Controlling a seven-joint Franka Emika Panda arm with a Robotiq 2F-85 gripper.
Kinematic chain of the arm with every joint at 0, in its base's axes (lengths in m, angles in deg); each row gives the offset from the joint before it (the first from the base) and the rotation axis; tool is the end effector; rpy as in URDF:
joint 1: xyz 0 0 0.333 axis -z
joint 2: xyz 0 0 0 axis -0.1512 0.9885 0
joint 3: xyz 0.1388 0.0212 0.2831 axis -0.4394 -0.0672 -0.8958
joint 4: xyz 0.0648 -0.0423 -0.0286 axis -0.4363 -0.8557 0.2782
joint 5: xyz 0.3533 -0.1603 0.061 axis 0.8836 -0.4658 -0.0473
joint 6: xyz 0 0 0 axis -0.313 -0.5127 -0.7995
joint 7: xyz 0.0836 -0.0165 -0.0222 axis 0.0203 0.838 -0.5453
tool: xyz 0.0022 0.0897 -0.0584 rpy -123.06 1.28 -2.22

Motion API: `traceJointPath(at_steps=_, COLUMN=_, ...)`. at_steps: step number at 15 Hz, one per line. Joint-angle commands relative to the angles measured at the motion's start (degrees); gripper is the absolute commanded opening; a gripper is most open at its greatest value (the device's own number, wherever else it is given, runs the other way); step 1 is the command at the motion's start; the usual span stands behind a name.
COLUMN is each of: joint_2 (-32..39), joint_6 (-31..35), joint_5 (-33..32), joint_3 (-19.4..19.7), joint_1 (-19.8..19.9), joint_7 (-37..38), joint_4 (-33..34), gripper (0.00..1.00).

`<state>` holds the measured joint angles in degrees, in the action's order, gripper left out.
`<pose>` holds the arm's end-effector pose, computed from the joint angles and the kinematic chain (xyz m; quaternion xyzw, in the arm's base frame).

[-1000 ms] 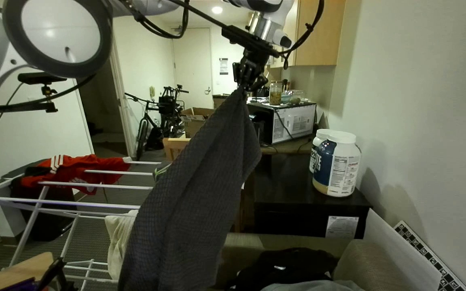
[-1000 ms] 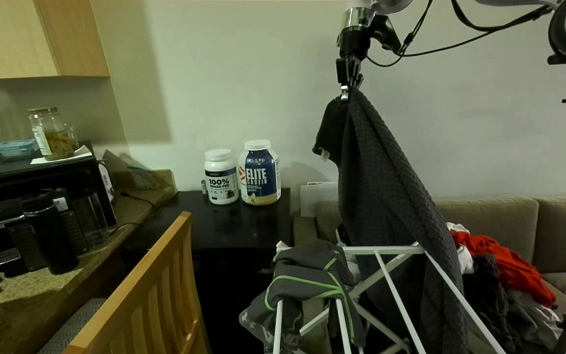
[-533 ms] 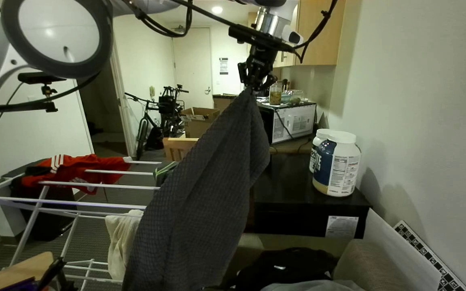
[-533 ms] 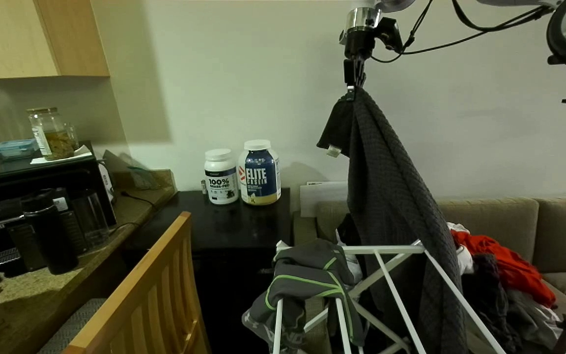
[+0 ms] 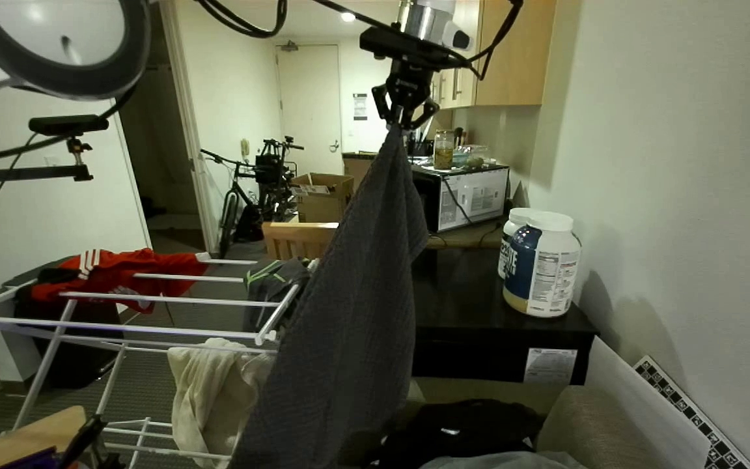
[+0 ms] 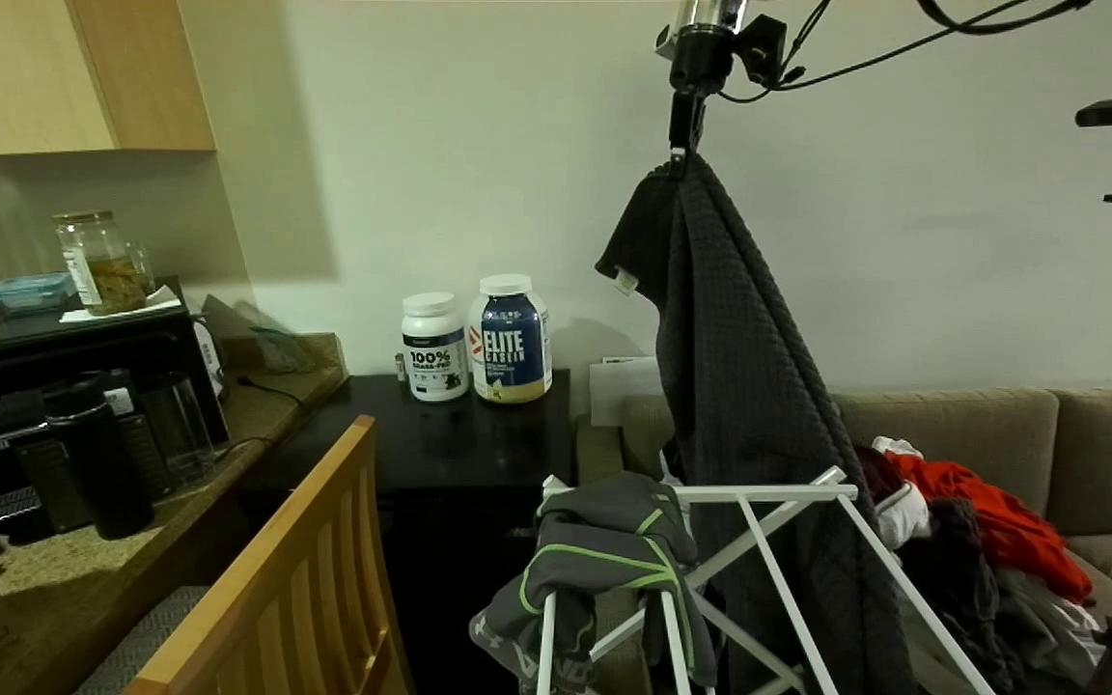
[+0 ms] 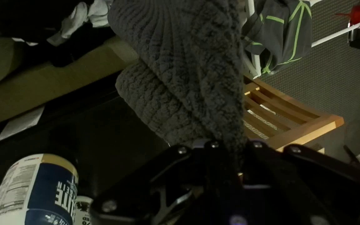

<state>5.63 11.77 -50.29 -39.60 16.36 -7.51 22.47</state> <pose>0.6913 -0.0472 0.5975 -0.9717 -0.1663 -0.0463 0.1609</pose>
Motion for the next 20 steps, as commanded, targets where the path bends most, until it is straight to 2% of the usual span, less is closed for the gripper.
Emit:
traceJointPath(at_steps=1, joint_2=-8.3, joint_6=6.4, joint_5=0.1, joint_3=0.2, joint_1=1.1, joint_7=-7.1, joint_4=-13.5, gripper=0.03)
traceJointPath(at_steps=6, joint_2=-12.8, joint_6=13.7, joint_5=-0.6, joint_3=1.6, joint_1=1.2, joint_7=-9.7, joint_4=-26.1, gripper=0.03)
traceJointPath(at_steps=10, joint_2=-13.2, joint_6=23.8, joint_5=-0.9, joint_3=2.7, joint_1=1.3, joint_7=-12.1, joint_4=-32.4, gripper=0.03)
traceJointPath(at_steps=14, joint_2=-11.1, joint_6=32.3, joint_5=-0.6, joint_3=1.8, joint_1=2.8, joint_7=-11.2, joint_4=-34.7, gripper=0.03)
traceJointPath(at_steps=20, joint_2=-8.6, joint_6=38.4, joint_5=-0.2, joint_3=1.6, joint_1=4.6, joint_7=-10.9, joint_4=-34.8, gripper=0.03)
